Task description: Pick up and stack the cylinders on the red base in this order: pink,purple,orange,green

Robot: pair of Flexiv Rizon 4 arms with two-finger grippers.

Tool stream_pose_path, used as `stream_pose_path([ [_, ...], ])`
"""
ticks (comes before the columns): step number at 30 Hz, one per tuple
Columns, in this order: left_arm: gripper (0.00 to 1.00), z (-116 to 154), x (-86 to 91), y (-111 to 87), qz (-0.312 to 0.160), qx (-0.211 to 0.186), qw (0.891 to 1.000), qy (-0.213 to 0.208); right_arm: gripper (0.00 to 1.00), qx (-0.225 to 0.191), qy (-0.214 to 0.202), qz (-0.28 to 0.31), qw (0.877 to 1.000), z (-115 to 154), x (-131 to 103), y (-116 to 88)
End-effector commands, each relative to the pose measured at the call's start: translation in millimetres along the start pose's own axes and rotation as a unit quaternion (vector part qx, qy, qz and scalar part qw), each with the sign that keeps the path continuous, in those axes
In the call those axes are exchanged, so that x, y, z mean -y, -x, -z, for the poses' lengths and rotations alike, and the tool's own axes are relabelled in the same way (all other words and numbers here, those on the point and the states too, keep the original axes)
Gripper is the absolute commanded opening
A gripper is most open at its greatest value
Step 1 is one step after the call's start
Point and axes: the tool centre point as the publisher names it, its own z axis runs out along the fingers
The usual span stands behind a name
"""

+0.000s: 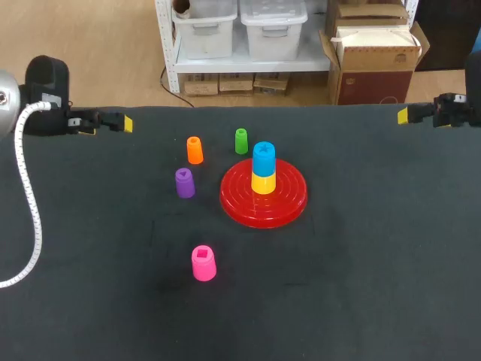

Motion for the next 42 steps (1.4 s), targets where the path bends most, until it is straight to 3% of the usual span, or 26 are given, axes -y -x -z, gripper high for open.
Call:
stream_pose_path([
  [1,1.00,18,-6.8,-6.2,-0.141,-0.013,0.986,-0.090,1.00,0.000,0.001,0.000,1.000,0,1,0],
  [7,1.00,25,-14.2,-10.8,-0.238,-0.035,0.963,-0.124,1.00,0.000,0.001,0.000,1.000,0,1,0],
  [11,1.00,34,-19.7,-13.5,-0.263,-0.046,0.952,-0.150,1.00,0.000,0.001,0.000,1.000,0,1,0],
  [13,1.00,41,-18.0,-16.2,-0.277,-0.031,0.945,-0.170,1.00,0.000,0.001,0.000,1.000,0,1,0],
  [18,1.00,52,-22.2,-25.1,-0.296,-0.055,0.932,-0.204,1.00,0.000,0.001,0.000,1.000,0,1,0],
  [23,1.00,71,-21.6,-25.0,-0.281,-0.051,0.926,-0.245,1.00,0.000,0.001,0.000,1.000,0,1,0],
  [33,1.00,94,-12.9,-14.7,-0.293,0.004,0.922,-0.255,1.00,0.000,0.001,0.000,1.000,0,1,0],
  [36,1.00,94,-13.3,-14.5,-0.299,0.011,0.922,-0.245,1.00,0.000,0.001,0.000,1.000,0,1,0],
  [42,1.00,76,-31.6,-28.2,-0.328,-0.003,0.923,-0.203,1.00,0.000,0.001,0.000,1.000,0,1,0],
])
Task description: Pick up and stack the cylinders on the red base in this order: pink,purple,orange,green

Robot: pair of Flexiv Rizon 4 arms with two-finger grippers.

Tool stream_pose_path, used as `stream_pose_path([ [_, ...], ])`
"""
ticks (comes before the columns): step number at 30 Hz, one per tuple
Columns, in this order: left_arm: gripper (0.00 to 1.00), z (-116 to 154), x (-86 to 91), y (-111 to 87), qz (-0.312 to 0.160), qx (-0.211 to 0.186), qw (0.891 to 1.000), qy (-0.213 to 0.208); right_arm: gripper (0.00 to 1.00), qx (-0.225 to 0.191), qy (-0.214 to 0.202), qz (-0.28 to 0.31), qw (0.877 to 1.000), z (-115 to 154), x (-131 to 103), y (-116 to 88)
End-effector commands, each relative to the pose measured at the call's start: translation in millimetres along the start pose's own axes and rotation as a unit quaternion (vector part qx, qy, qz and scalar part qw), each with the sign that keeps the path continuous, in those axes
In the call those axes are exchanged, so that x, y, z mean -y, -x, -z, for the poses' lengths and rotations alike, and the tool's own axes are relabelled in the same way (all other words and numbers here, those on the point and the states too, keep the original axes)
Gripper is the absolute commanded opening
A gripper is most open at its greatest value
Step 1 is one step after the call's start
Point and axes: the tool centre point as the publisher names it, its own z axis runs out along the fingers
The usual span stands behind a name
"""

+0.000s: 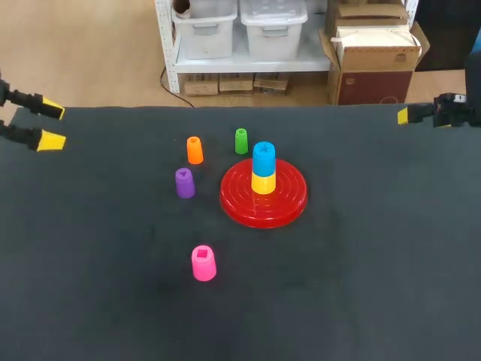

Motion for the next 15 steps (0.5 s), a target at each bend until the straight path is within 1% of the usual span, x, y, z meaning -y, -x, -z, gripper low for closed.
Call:
stream_pose_path([
  [1,1.00,-10,-0.3,-14.0,-0.006,-0.010,0.999,0.032,1.00,0.000,0.001,0.000,1.000,0,0,0],
  [5,1.00,-12,-3.1,-23.2,-0.009,-0.021,0.999,0.031,1.00,0.000,0.001,0.000,1.000,0,0,0],
  [8,1.00,-11,1.0,-23.2,-0.005,-0.025,1.000,0.017,1.00,0.000,0.001,0.000,1.000,0,0,0],
  [11,1.00,-13,3.3,-29.8,-0.028,-0.036,0.999,0.015,1.00,0.000,0.001,0.000,1.000,0,0,0],
  [15,1.00,-15,2.0,-33.4,-0.036,-0.041,0.998,0.015,1.00,0.000,0.001,0.000,1.000,0,0,0],
])
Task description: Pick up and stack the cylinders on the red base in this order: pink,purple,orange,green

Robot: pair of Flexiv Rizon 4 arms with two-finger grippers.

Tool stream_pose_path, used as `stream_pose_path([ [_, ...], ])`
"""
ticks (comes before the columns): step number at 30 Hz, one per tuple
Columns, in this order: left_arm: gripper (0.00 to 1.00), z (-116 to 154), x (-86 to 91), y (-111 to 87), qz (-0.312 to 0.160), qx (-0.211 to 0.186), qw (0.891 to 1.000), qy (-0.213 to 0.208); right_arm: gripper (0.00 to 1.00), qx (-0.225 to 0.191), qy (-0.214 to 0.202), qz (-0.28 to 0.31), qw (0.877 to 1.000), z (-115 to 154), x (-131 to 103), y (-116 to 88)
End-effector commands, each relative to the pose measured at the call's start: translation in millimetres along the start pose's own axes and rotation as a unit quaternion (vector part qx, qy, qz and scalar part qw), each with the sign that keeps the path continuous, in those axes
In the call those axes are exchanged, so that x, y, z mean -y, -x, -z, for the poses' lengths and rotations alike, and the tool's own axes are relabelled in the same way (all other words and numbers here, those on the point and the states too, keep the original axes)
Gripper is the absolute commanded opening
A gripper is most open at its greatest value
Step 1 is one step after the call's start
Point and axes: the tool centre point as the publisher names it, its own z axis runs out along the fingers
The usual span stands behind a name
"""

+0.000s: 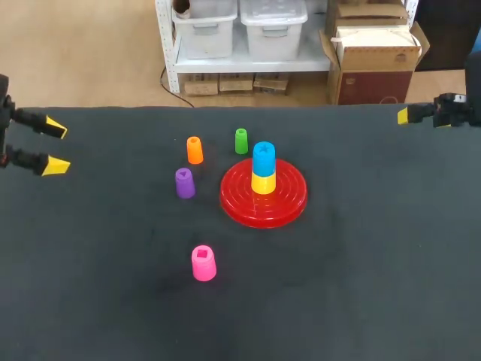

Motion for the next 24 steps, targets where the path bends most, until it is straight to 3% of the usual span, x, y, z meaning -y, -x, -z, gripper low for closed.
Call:
stream_pose_path([
  [1,1.00,-1.6,-2.1,-0.5,-0.005,0.000,1.000,-0.003,1.00,0.000,0.001,0.000,1.000,0.2,0.5,-0.1],
  [23,1.00,-1.6,-1.7,0.5,-0.004,-0.001,1.000,0.001,1.00,0.000,0.001,0.000,1.000,0.2,0.5,-0.1],
  [24,1.00,-1.6,-1.7,0.5,-0.004,-0.001,1.000,0.001,1.00,-0.024,-0.005,0.033,0.999,-6.6,-8.9,8.7],
])
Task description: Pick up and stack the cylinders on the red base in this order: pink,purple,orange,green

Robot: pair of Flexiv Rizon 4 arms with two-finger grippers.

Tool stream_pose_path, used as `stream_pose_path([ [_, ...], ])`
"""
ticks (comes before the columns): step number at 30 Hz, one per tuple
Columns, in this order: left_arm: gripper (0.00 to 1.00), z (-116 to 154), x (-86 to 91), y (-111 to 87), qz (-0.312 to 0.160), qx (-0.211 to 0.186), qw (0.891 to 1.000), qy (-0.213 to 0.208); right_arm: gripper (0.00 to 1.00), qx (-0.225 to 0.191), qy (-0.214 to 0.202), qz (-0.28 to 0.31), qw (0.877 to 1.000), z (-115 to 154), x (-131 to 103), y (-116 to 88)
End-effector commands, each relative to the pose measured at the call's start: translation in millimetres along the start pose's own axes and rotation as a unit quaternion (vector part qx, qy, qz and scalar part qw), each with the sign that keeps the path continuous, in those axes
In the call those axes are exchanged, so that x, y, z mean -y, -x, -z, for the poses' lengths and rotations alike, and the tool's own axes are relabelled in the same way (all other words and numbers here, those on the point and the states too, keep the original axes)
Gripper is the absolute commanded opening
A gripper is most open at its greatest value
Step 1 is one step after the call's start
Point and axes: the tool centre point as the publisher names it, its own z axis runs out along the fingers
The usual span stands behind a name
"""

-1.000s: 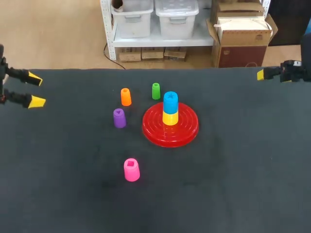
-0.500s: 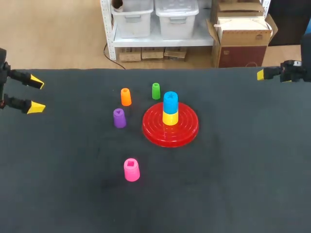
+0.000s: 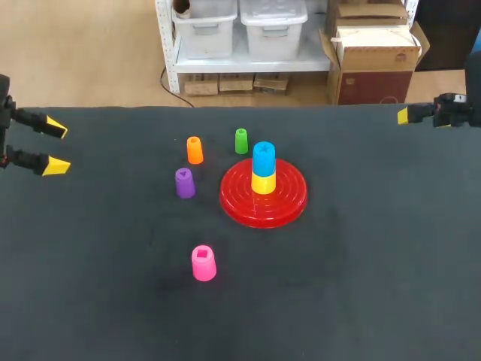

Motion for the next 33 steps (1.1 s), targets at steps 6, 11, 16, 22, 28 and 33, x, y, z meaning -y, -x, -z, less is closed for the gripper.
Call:
stream_pose_path([
  [6,1.00,-1,-0.7,-0.5,-0.001,0.001,1.000,0.000,1.00,-0.163,0.073,0.244,0.953,-56,-83,26],
  [11,1.00,-1,-0.7,-0.5,-0.001,0.001,1.000,0.000,1.00,-0.244,0.114,0.371,0.889,-76,-135,4],
  [16,1.00,-1,-0.7,-0.5,-0.001,0.001,1.000,0.000,1.00,-0.283,0.171,0.436,0.837,-81,-179,-18],
  [22,1.00,-1,-0.7,-0.5,-0.001,0.001,1.000,0.000,1.00,-0.346,0.201,0.511,0.761,-94,-224,-42],
  [28,1.00,-1,-0.7,-0.5,-0.001,0.001,1.000,0.000,1.00,-0.376,0.246,0.562,0.695,-101,-255,-67],
  [33,1.00,-1,-0.7,-0.5,-0.001,0.001,1.000,0.000,1.00,-0.375,0.242,0.538,0.716,-100,-250,-65],
])
